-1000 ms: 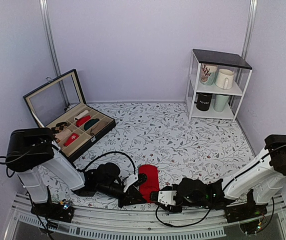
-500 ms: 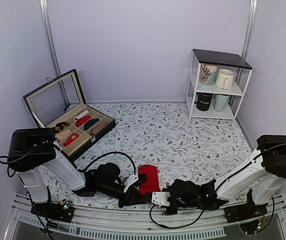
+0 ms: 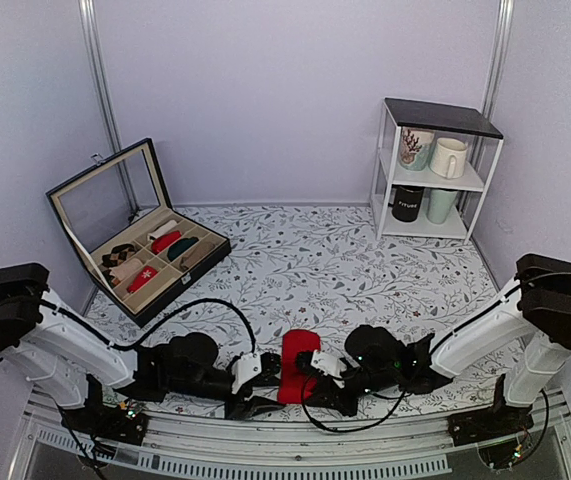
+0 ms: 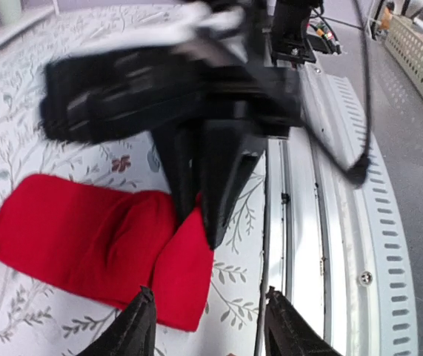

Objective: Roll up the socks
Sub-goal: Roll a pair of socks at the center of the board.

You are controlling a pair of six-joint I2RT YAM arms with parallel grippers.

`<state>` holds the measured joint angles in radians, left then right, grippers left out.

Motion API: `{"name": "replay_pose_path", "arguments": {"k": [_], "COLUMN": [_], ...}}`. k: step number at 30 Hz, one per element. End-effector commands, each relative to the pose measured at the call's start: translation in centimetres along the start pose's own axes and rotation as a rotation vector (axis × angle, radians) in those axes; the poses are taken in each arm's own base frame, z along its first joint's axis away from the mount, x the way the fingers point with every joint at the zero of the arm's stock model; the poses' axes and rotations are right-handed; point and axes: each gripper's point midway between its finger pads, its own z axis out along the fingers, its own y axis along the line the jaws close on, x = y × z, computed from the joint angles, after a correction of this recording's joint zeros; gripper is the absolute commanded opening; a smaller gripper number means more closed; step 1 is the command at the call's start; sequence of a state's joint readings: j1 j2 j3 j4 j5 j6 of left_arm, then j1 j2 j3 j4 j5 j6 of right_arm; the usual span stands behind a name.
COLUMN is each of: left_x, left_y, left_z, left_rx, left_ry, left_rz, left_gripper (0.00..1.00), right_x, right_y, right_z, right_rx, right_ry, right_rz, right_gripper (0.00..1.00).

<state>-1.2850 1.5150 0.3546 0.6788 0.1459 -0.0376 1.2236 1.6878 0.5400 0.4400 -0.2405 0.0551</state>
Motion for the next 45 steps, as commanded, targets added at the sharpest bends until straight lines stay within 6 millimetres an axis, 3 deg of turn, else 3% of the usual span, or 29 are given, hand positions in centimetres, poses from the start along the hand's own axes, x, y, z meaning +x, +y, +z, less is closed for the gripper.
{"name": "replay_pose_path", "arguments": {"k": [1, 7, 16, 22, 26, 32, 38, 41, 44, 45], "left_x": [0.0, 1.1, 1.7, 2.8, 3.2, 3.6, 4.9, 6.2, 7.1, 7.3], "left_y": [-0.1, 0.3, 0.5, 0.0, -0.3, -1.0, -1.2, -0.8, -0.7, -0.7], "left_z": [0.1, 0.9, 2.1, 2.3, 2.3, 2.8, 2.7, 2.5, 2.3, 2.3], "left_rx": [-0.044, -0.067, -0.07, -0.035, -0.019, 0.028, 0.075, 0.096, 0.123, 0.131], "left_ry": [-0.002, -0.011, 0.008, 0.037, 0.048, 0.074, 0.125, 0.164, 0.188, 0.195], "left_rz": [0.144, 0.161, 0.179, 0.147, 0.136, 0.123, 0.015, -0.081, -0.17, -0.196], "left_gripper": [0.5, 0.51, 0.51, 0.46, 0.34, 0.03, 0.0, 0.0, 0.0, 0.0], "right_x": [4.6, 6.4, 7.0, 7.4, 7.5, 7.1, 3.9, 0.4, -3.7, -3.4], "right_y": [1.6, 1.5, 1.7, 1.5, 1.4, 1.2, 0.0, -1.4, -0.8, -0.5], "right_z": [0.1, 1.0, 1.0, 1.1, 1.2, 1.4, 0.5, -1.5, -4.5, -4.8], "right_rx": [-0.215, -0.252, -0.267, -0.266, -0.263, -0.258, -0.174, -0.051, 0.063, 0.103], "right_ry": [0.218, 0.312, 0.344, 0.355, 0.36, 0.353, 0.244, 0.068, -0.185, -0.205], "right_rz": [0.273, 0.351, 0.366, 0.381, 0.383, 0.38, 0.301, 0.186, -0.023, -0.08], "right_gripper": [0.08, 0.08, 0.08, 0.08, 0.08, 0.11, 0.29, 0.38, 0.47, 0.48]}}
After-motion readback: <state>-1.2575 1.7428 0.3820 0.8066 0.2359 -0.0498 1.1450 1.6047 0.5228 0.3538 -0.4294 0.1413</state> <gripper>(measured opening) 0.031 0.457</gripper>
